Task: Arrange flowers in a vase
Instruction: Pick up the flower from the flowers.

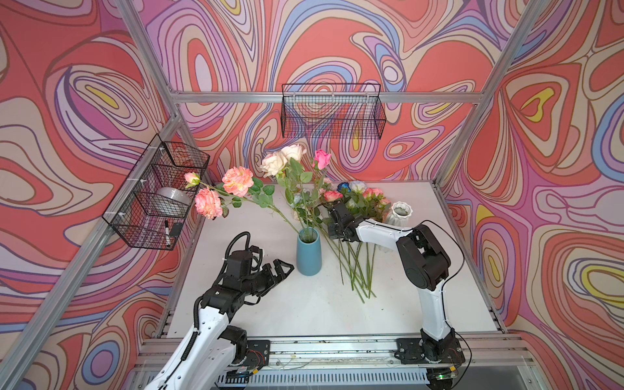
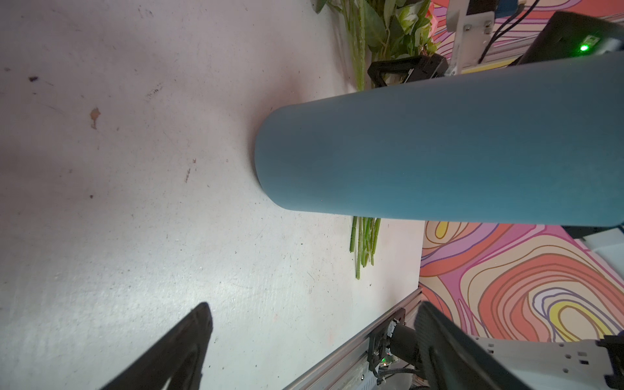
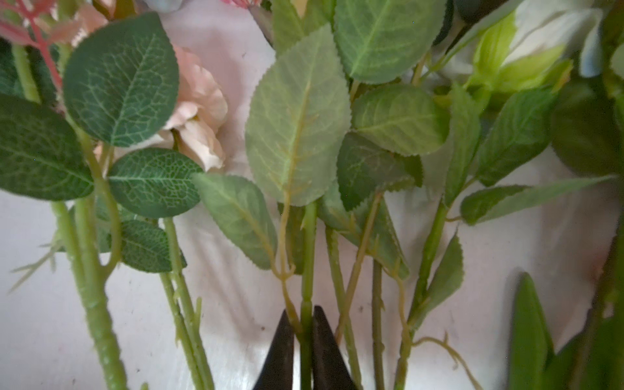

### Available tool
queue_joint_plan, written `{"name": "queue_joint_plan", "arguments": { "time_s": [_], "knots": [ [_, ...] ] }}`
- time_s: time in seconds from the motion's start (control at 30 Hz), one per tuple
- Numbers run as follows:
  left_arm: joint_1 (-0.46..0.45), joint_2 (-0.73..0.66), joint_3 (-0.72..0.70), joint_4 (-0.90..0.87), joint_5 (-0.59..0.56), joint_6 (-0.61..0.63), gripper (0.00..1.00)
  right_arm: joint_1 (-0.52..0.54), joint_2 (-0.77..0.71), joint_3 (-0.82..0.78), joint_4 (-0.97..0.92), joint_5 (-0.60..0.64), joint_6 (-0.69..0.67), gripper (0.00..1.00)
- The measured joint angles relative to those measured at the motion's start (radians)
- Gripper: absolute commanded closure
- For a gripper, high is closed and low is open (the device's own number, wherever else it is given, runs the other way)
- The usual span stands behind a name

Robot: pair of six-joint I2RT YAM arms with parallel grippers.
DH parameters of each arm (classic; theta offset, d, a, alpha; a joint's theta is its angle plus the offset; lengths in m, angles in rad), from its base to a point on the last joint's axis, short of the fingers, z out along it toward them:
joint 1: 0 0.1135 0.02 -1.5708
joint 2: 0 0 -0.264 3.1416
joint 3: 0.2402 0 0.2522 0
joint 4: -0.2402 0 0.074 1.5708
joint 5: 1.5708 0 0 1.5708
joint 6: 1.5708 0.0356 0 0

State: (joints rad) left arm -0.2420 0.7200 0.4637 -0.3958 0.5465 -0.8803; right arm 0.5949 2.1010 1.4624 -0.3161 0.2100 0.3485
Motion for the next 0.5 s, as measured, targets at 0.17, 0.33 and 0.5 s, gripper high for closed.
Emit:
{"name": "queue_joint_plan", "arguments": {
  "time_s": [0.17, 0.33, 0.5],
  "knots": [
    [0.000, -0.013, 0.000, -0.001, 0.002, 0.000, 0.04, -0.002, -0.006, -0.012, 0.015, 0.000, -0.006, 1.00],
    [0.000, -0.043, 0.000, -0.008, 0.003, 0.000, 0.04, -0.005, -0.102, -0.124, 0.068, -0.010, -0.006, 1.00],
    [0.000, -0.072, 0.002, -0.027, 0.003, 0.000, 0.05, -0.005, -0.299, -0.268, 0.138, -0.020, 0.006, 1.00]
  ]
}}
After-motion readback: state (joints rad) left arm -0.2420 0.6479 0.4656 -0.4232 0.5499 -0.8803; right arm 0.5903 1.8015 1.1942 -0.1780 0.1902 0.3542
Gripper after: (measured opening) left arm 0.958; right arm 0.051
